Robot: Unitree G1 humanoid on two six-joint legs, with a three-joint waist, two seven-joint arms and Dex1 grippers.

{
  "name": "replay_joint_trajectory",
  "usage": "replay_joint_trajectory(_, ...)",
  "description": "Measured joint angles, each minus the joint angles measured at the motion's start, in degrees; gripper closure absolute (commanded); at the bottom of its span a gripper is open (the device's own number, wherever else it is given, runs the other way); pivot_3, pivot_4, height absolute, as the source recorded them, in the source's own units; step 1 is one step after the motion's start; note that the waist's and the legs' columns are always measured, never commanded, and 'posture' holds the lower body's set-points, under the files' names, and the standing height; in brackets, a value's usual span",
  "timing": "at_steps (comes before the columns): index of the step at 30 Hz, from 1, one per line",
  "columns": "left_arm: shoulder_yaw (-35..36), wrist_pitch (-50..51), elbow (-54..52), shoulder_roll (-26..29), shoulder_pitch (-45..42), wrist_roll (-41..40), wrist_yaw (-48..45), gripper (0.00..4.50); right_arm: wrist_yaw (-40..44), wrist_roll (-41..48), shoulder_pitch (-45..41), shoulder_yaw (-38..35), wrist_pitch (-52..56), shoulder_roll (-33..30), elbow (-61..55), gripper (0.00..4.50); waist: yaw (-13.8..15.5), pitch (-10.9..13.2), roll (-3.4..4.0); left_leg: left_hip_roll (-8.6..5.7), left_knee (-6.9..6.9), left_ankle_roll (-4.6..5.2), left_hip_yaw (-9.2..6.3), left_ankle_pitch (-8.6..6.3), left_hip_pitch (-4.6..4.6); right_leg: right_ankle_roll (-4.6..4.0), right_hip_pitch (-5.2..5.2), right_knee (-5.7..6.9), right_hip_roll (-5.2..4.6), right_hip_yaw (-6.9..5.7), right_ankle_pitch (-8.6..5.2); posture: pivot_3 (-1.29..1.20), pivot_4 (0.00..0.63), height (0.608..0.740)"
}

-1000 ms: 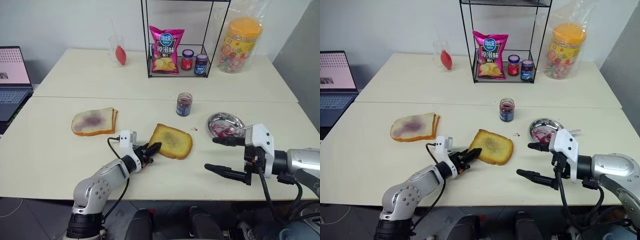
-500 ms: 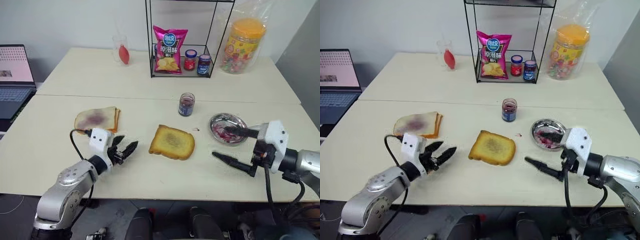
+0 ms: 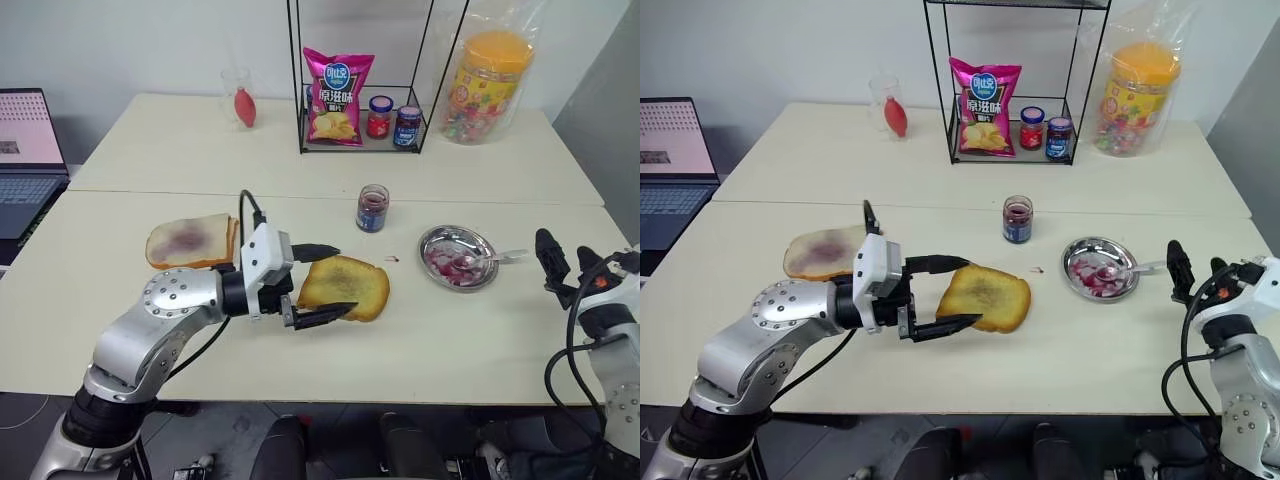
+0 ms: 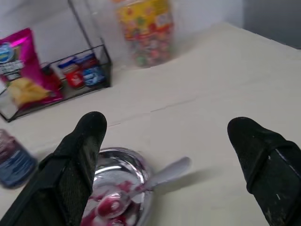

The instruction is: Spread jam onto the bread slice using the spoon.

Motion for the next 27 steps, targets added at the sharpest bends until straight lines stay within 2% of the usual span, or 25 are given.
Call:
replay_joint_trajectory(4, -4.5, -0.1, 0.5, -2.1, -2.2, 2.6, -1.2, 0.03, -0.7, 2.9, -3.6, -0.7, 0.3, 1.0, 9.1, 0.00, -0.1, 0.0, 0.20, -0.01, 0.03, 0.02, 0.06, 0.02, 0.04, -0.03, -0.01, 0.09, 0.01, 0.06, 0.02, 0.00, 0.150, 0.740)
replay_joint_trajectory(14, -7.0, -2.8, 3.1, -6.2, -2.9, 7.5, -0.7, 0.03, 1.7, 10.7, -9.9, -0.4, 3.2, 0.0, 19.1, 0.00, -0.1, 0.0, 0.33, -0.01, 0.03, 0.03, 0.03, 0.02, 0.09, -0.03, -0.01, 0.25, 0.04, 0.06, 0.01, 0.00, 0.150, 0.740)
replay_joint_trajectory(27, -8.3, -5.5, 4.4, -6.9, -2.0, 11.2, -1.9, 0.03, 3.5, 12.0, -14.0, 1.4, 4.5, -0.9, 26.6, 0.00, -0.2, 0.0, 0.34, -0.01, 0.12, 0.03, 0.06, 0.02, 0.19, -0.05, -0.02, 0.50, 0.05, 0.10, -0.01, 0.00, 0.150, 0.740)
